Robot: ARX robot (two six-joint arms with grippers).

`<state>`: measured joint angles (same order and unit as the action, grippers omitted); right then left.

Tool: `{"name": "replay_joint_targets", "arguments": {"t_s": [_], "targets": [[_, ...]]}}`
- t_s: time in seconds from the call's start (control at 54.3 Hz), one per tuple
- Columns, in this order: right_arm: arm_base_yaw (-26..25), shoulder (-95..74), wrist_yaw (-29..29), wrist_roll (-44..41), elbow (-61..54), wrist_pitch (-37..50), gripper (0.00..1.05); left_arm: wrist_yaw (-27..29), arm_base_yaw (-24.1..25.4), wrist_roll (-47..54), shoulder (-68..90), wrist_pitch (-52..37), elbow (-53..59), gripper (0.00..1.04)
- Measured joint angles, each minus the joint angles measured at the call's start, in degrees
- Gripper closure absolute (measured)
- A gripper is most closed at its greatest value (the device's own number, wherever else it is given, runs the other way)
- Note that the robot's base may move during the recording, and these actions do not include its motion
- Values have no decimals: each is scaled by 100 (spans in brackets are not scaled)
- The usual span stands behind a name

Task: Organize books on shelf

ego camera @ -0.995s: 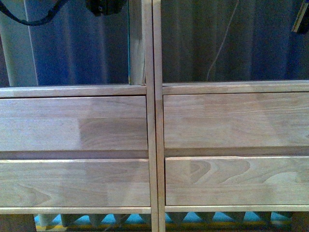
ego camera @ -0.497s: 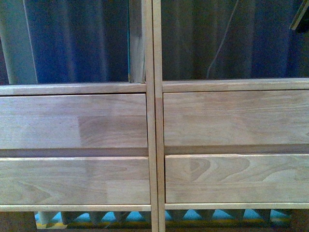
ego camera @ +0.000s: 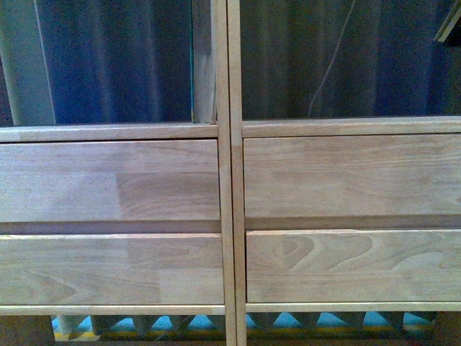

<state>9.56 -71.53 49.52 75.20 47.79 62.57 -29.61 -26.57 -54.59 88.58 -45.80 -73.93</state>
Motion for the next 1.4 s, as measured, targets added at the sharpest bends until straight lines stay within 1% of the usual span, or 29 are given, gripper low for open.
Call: {"name": "replay_joint_targets", "arguments": {"t_s": [0.129, 0.147, 0.221, 0.239, 0.313, 0.368, 0.387, 0.442, 0.46, 0.553, 0.571, 0.645, 0.774, 0.81, 0.829, 0.902, 0.939, 0.958, 0.995, 1.031, 1.05, 1.087, 1.124, 1.142, 1.197, 1.216, 1.252, 1.326, 1.4], "targets": [[15, 2, 28, 2, 0, 2, 97, -48, 0, -4, -39, -157, 125, 69], [24, 2, 37, 2, 0, 2, 97, -66, 0, -7, -52, -190, 153, 72], [39, 0, 48, 2, 0, 2, 97, -90, 0, -79, -85, -264, 208, 79], [55, 0, 46, 2, -2, 2, 97, -105, 0, -133, -103, -306, 229, 82], [87, 0, 44, -9, -7, -9, 97, -127, 4, -229, -170, -402, 286, 88], [107, 0, 37, -33, -7, -33, 97, -129, 7, -227, -212, -435, 310, 88], [111, 0, 28, -50, -7, -39, 93, -140, 11, -216, -236, -444, 326, 88], [122, 0, 31, -48, -7, -31, 87, -155, 20, -184, -282, -446, 363, 88], [125, 0, 50, -52, -7, -17, 83, -153, 26, -160, -313, -446, 389, 88], [114, 0, 70, -103, -28, -24, 73, -146, 55, -35, -404, -415, 463, 88], [96, 0, 83, -131, -44, -33, 70, -129, 76, 17, -439, -376, 490, 88], [9, 0, 94, -245, -83, -136, 61, -48, 133, 162, -538, -260, 555, 88], [-350, 2, 120, -529, -184, -345, 44, 275, 267, 651, -791, 94, 658, 88], [-520, 2, 76, -649, -192, -503, 38, 415, 315, 866, -868, 219, 669, 88], [-551, 2, 70, -649, -192, -533, 37, 455, 332, 901, -892, 258, 669, 88], [-887, 33, -101, -997, -192, -946, 27, 695, 437, 1394, -1036, 485, 669, 88], [-1123, 74, -245, -1294, -190, -1298, 21, 881, 494, 1858, -1119, 625, 669, 88], [-1182, 85, -293, -1340, -188, -1401, 19, 925, 509, 1971, -1137, 654, 669, 88], [-1344, 133, -455, -1700, -173, -1738, 14, 1036, 560, 2317, -1174, 743, 669, 88], [-1580, 245, -804, -2334, -162, -2291, 7, 1176, 658, 2892, -1198, 896, 656, 88], [-1707, 315, -935, -2761, -162, -2518, 6, 1235, 723, 3224, -1193, 970, 634, 88], [-1836, 433, -1154, -3296, -164, -2747, 7, 1285, 824, 3567, -1150, 1062, 597, 88], [-1947, 564, -1351, -3991, -203, -2754, 7, 1364, 929, 3976, -1075, 1130, 542, 88], [-1974, 601, -1384, -4065, -219, -2732, 7, 1390, 951, 4022, -1056, 1141, 527, 88], [-2116, 879, -1552, -5031, -345, -2629, 7, 1521, 1123, 4529, -916, 1185, 420, 88], [-2135, 957, -1596, -5224, -382, -2614, 7, 1585, 1180, 4675, -863, 1182, 385, 88], [-2190, 1211, -1696, -5834, -553, -2415, 7, 1755, 1333, 5021, -739, 1180, 295, 88], [-2218, 1565, -1773, -6533, -813, -2203, 7, 1954, 1537, 5512, -527, 1108, 168, 88], [-2218, 1810, -1829, -6909, -1023, -2059, 7, 2017, 1679, 5722, -354, 1110, 35, 88]]}}
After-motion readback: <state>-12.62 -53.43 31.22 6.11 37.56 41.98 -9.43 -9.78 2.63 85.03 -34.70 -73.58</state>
